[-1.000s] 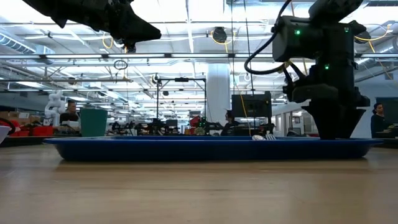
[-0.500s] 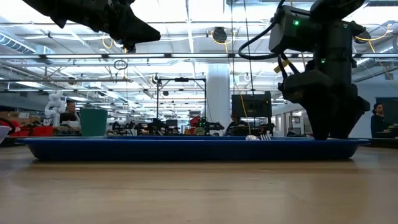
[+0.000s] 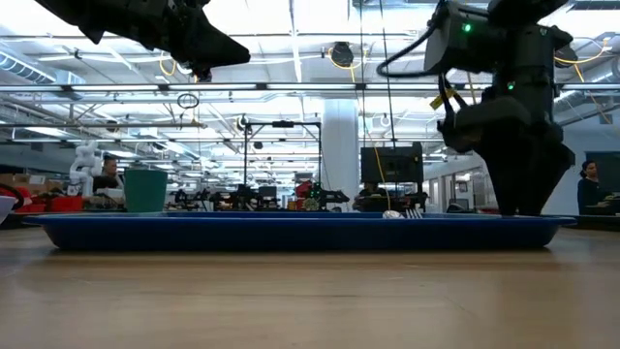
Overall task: Pick and place plate/cup/fork/spoon on tray
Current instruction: Adjust the blue serving tray
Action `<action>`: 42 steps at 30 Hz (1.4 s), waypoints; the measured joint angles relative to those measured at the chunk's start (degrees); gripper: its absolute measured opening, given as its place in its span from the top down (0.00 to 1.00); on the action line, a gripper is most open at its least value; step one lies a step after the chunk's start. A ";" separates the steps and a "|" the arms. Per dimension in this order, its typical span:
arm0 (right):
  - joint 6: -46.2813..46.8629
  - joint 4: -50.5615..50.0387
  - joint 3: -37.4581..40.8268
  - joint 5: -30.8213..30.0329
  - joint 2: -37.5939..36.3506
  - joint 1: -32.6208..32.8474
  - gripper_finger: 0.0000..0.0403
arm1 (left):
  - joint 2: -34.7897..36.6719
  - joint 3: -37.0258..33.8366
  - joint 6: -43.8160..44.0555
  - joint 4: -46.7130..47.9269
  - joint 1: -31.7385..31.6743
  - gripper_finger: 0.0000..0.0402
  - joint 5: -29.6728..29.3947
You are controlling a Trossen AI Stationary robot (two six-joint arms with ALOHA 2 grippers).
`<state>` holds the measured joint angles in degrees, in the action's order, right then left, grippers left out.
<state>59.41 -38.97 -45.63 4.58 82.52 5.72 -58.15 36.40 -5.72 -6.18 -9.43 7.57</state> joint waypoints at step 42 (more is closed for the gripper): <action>-27.87 15.28 -0.04 -7.72 1.91 -1.86 1.00 | 0.00 -0.02 -0.02 -0.10 -0.02 0.83 0.00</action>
<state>31.54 -23.69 -45.67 -3.14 84.43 3.86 -58.15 36.38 -5.74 -6.28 -9.45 7.57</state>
